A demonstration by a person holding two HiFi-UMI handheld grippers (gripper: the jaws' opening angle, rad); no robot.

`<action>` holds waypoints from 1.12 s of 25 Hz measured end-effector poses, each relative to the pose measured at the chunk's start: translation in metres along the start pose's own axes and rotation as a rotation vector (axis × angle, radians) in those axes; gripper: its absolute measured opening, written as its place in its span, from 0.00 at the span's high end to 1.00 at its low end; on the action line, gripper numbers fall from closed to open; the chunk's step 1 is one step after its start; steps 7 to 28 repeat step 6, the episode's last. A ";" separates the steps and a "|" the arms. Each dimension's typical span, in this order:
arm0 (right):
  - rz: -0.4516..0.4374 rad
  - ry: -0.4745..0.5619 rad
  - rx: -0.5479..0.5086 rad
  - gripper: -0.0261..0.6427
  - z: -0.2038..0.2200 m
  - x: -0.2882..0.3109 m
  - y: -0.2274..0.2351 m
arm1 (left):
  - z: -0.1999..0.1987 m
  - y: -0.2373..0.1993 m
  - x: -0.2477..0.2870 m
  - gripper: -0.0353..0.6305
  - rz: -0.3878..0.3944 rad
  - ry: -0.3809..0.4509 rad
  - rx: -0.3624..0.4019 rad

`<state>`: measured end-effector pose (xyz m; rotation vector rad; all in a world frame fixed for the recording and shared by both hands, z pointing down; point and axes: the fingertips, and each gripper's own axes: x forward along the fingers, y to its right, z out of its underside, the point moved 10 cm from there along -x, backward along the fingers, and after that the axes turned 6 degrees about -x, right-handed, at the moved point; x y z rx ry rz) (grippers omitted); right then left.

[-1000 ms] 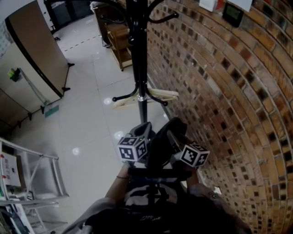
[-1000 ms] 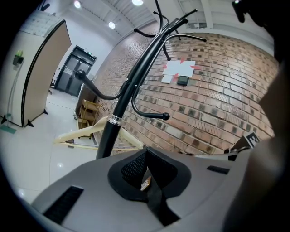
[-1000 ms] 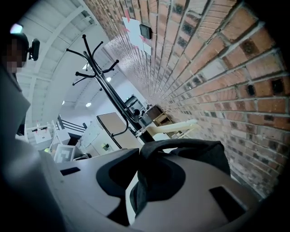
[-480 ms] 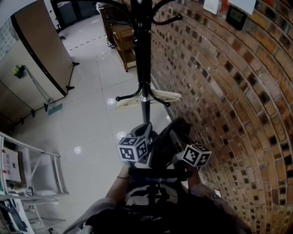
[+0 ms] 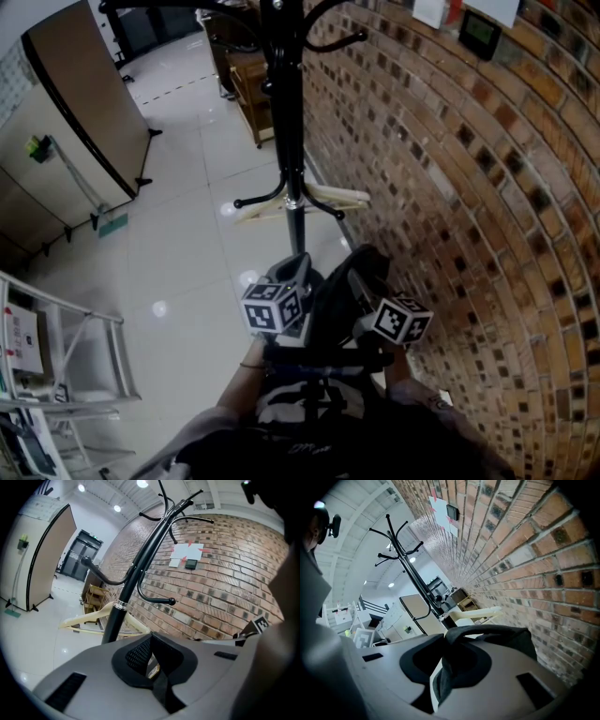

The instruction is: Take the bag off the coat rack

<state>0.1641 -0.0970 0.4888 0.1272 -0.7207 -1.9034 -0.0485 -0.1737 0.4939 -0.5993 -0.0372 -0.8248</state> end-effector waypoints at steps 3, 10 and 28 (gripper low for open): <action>-0.007 0.000 0.004 0.89 -0.001 -0.001 0.000 | 0.001 0.000 0.001 0.94 -0.002 0.002 -0.002; -0.006 0.003 -0.002 0.89 -0.004 -0.002 0.001 | 0.001 0.001 0.002 0.94 -0.004 0.003 -0.004; -0.006 0.003 -0.002 0.89 -0.004 -0.002 0.001 | 0.001 0.001 0.002 0.94 -0.004 0.003 -0.004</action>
